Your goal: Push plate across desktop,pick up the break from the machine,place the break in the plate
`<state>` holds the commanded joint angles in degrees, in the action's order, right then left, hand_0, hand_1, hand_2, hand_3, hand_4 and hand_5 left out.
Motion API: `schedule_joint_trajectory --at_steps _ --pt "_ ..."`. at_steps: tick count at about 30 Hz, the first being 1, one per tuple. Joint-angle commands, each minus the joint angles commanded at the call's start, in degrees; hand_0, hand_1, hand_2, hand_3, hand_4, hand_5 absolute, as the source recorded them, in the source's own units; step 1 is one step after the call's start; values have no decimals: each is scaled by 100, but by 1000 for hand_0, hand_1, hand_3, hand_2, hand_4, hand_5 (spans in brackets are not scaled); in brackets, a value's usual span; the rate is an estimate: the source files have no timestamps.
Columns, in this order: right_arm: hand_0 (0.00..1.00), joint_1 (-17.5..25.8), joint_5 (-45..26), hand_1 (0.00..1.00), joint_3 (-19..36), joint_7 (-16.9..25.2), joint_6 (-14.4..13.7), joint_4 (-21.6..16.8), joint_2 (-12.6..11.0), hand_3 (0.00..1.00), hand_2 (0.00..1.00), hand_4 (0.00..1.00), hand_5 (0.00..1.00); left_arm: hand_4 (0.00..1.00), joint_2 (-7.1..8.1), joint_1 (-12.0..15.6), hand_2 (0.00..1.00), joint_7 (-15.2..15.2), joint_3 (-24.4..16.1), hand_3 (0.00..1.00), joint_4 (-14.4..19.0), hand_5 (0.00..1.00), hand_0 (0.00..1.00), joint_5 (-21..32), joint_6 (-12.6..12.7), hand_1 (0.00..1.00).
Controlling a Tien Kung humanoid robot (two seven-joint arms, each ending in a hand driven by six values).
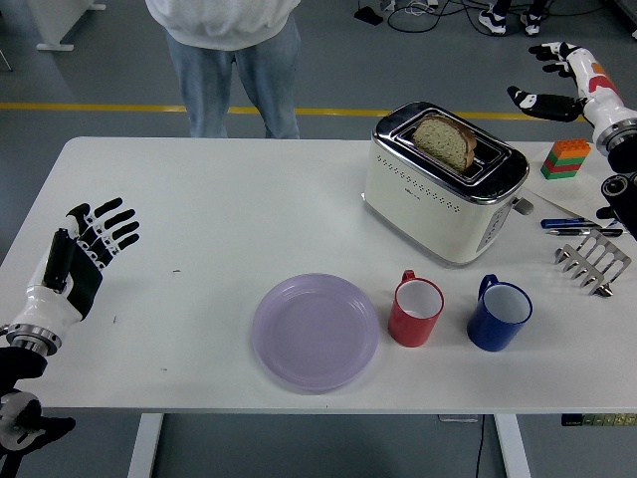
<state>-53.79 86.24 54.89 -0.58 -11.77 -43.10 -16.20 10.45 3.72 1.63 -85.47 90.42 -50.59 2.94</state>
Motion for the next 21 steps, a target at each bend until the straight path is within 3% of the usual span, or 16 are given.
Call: schedule_joint_trajectory --at_steps 7,14,21 --pt "869 -514 59 804 -434 -133 203 564 473 807 826 807 264 449 16 -34 736 -6 62 737 -75 998 777 14 69 755" --pt "866 -846 42 802 -846 -156 298 1022 767 804 824 806 260 449 18 -10 736 -25 54 734 -81 998 779 39 98 753" --pt "865 -1127 -123 801 -1338 -138 488 1760 1159 801 822 804 263 448 25 -54 733 -72 136 732 -132 998 779 40 145 753"
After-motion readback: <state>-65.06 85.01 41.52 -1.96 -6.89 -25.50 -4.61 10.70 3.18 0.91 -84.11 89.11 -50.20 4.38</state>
